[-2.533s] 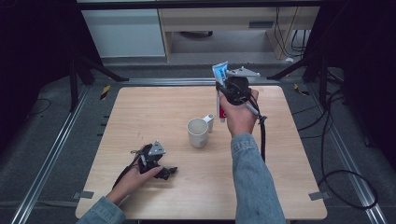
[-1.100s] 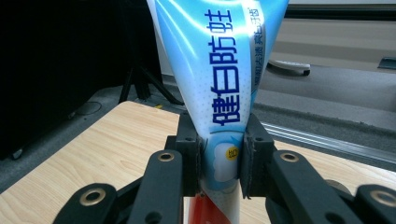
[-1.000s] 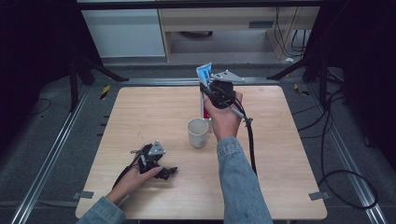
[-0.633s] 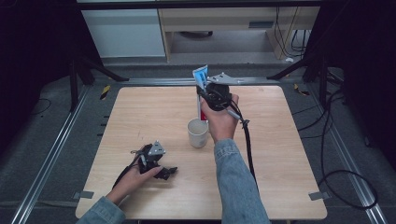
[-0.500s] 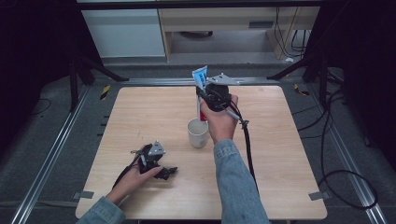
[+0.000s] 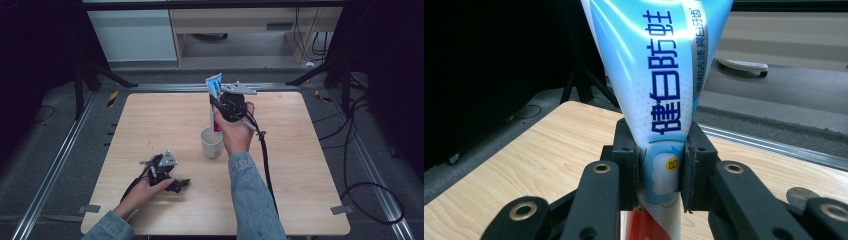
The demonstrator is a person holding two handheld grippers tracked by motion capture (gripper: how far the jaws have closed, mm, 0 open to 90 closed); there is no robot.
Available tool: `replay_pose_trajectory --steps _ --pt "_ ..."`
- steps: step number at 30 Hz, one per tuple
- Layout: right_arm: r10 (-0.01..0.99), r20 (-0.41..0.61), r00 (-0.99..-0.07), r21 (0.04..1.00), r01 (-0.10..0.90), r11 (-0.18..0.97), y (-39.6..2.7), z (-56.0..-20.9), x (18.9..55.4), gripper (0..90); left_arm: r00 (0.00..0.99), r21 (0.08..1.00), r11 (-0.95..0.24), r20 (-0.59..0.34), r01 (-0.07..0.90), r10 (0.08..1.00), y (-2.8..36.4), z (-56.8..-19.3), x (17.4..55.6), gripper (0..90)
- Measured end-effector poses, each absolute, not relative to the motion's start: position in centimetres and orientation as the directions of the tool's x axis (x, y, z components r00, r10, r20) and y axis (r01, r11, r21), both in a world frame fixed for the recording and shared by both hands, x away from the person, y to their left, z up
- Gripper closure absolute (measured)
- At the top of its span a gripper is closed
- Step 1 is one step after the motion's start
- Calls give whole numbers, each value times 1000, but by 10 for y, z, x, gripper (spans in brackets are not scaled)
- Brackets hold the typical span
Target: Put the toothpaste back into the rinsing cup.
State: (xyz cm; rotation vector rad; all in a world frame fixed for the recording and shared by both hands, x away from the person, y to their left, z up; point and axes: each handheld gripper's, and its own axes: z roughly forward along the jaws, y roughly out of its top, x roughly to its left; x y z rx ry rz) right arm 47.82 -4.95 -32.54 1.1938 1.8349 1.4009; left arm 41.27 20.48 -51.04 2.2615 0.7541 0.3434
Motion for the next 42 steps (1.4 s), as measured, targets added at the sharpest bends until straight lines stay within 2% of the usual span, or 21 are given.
replay_pose_trajectory --steps 42 --pt "874 112 -473 938 340 64 -43 -343 478 730 793 708 -570 23 417 609 205 -511 413 0"
